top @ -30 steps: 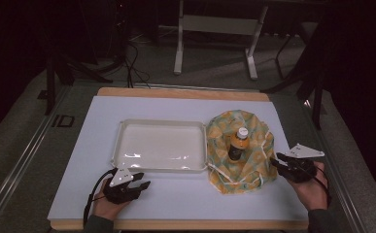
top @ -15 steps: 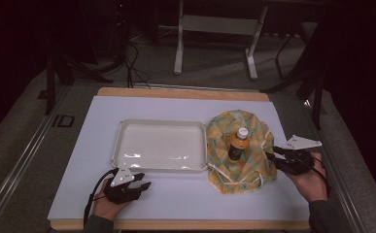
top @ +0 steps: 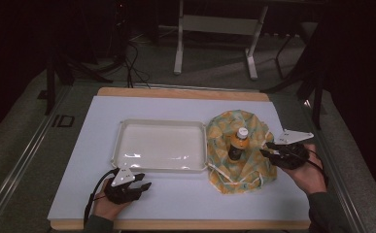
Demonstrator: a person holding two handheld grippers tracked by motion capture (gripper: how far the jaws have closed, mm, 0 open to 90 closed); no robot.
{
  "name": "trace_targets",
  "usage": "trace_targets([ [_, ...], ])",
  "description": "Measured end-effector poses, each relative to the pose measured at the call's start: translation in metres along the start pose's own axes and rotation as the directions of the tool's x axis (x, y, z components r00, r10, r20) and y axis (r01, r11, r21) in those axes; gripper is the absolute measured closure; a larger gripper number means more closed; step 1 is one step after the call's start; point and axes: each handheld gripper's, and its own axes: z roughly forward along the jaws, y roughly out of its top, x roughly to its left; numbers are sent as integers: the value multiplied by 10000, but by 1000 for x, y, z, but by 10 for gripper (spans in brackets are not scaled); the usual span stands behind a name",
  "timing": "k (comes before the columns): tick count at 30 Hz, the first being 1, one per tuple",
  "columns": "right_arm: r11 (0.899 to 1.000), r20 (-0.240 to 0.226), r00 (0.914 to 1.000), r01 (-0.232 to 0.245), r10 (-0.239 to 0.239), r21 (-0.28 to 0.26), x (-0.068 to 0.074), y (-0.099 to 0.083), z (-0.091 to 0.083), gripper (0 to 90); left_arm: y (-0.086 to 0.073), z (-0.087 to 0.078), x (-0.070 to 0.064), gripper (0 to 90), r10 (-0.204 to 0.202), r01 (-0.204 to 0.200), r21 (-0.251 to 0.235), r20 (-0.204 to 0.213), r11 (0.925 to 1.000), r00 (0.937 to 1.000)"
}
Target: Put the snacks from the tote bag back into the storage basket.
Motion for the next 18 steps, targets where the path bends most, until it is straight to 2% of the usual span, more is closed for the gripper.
trace_targets([
  [7,9981,-217,9981,579,-574,232,3,14,1,621,0,0,0,556,33,-33,-3,46,10000,10000],
  [8,9966,-231,9968,775,-769,266,2,17,1,621,0,0,0,556,33,-33,-7,48,10000,10000],
  [18,9882,-291,9898,1411,-1396,598,2,38,2,615,0,0,-1,555,82,-81,-16,96,10000,9999],
])
